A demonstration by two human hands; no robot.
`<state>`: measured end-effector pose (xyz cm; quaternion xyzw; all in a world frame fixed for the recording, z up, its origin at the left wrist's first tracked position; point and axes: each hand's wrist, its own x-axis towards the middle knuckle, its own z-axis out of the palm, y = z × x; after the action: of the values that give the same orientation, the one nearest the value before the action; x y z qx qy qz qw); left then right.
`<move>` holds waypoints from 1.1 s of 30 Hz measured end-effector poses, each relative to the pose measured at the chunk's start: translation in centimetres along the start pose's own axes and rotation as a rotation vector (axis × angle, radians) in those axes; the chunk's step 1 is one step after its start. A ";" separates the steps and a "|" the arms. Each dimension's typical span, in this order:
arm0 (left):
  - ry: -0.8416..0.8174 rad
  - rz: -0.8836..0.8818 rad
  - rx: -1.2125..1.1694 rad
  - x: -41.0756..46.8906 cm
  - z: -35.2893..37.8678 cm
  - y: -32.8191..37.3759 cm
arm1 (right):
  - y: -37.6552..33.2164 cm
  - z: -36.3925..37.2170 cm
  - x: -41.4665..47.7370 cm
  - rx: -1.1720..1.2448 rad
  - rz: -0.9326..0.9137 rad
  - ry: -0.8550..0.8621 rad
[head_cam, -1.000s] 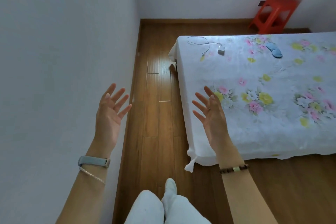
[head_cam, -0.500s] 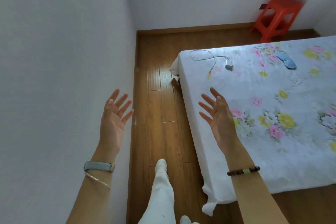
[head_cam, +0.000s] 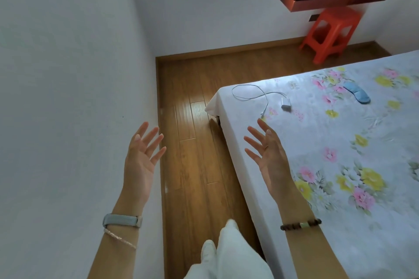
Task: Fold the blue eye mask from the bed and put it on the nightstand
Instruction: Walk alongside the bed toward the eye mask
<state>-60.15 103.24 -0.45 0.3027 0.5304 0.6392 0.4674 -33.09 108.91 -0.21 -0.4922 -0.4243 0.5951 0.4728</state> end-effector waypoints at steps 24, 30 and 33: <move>0.086 0.022 -0.023 33.9 9.2 0.7 | -5.5 3.6 36.4 -0.009 0.024 -0.066; 0.105 -0.005 -0.013 43.7 9.3 0.8 | -5.3 6.7 45.2 -0.044 0.057 -0.054; 0.099 -0.020 -0.013 49.5 9.0 1.3 | -5.4 9.3 50.7 -0.070 0.044 -0.051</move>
<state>-71.35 152.24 -2.32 0.2621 0.5519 0.6521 0.4489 -44.92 159.34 -2.89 -0.5023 -0.4458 0.6025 0.4312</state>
